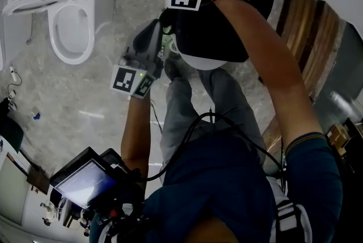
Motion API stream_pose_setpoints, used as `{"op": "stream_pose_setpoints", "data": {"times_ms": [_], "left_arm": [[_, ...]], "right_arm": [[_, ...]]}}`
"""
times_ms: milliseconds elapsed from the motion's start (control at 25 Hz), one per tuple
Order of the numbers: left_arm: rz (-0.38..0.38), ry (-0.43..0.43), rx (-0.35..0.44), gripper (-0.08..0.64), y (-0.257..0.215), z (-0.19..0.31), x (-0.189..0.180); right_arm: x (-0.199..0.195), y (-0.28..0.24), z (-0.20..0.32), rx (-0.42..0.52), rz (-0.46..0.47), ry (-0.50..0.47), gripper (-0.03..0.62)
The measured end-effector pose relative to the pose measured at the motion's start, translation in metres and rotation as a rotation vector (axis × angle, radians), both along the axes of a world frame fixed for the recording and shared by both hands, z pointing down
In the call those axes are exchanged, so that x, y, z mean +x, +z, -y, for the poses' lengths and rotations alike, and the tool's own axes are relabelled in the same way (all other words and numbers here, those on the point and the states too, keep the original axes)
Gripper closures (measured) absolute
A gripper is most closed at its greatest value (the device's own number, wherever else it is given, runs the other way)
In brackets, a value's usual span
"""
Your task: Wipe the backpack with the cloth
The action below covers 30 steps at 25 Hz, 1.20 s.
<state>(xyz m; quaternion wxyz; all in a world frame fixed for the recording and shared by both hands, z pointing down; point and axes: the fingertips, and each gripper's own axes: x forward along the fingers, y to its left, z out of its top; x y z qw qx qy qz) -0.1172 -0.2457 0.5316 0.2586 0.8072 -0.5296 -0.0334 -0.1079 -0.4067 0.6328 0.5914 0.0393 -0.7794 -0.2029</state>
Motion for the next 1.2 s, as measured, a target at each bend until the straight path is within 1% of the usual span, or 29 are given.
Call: {"op": "stream_pose_setpoints", "data": {"times_ms": [80,160,240,280,320,480,600,720,960,1040,1120,1200], "left_arm": [[0.016,-0.031,-0.017,0.558,0.002,-0.003,-0.008],[0.009,-0.071,-0.015,0.558,0.001,-0.003,-0.018],[-0.019,-0.109,-0.008,0.558,0.002,-0.005,-0.030],[-0.028,-0.120,-0.004,0.558,0.002,-0.007,-0.035],[-0.029,-0.127,-0.002,0.558,0.003,-0.010,-0.038],[0.033,-0.143,-0.034,0.558,0.012,-0.019,-0.053],[0.038,-0.143,-0.031,0.558,0.019,-0.017,-0.067],[0.040,-0.129,-0.025,0.558,0.021,-0.017,-0.068],[0.042,-0.108,-0.021,0.558,0.017,-0.018,-0.057],[0.047,-0.095,-0.018,0.558,0.012,-0.018,-0.053],[0.050,-0.083,-0.017,0.558,0.008,-0.019,-0.050],[0.046,-0.082,-0.021,0.558,0.005,-0.021,-0.050]], "right_arm": [[-0.013,0.024,-0.063,-0.085,-0.107,-0.186,0.552],[-0.006,0.054,-0.126,-0.181,-0.238,-0.333,0.552],[0.012,0.078,-0.178,-0.229,-0.361,-0.452,0.551],[0.020,0.085,-0.199,-0.233,-0.400,-0.495,0.552],[0.026,0.088,-0.218,-0.238,-0.418,-0.523,0.552],[0.033,0.092,-0.272,-0.286,-0.418,-0.553,0.552],[0.027,0.098,-0.290,-0.303,-0.403,-0.554,0.551],[0.025,0.094,-0.300,-0.298,-0.352,-0.564,0.552],[0.025,0.074,-0.316,-0.310,-0.211,-0.619,0.551],[0.029,0.066,-0.326,-0.370,-0.176,-0.586,0.551],[0.040,0.062,-0.339,-0.455,-0.163,-0.516,0.552],[0.059,0.066,-0.348,-0.485,-0.163,-0.460,0.552]]}}
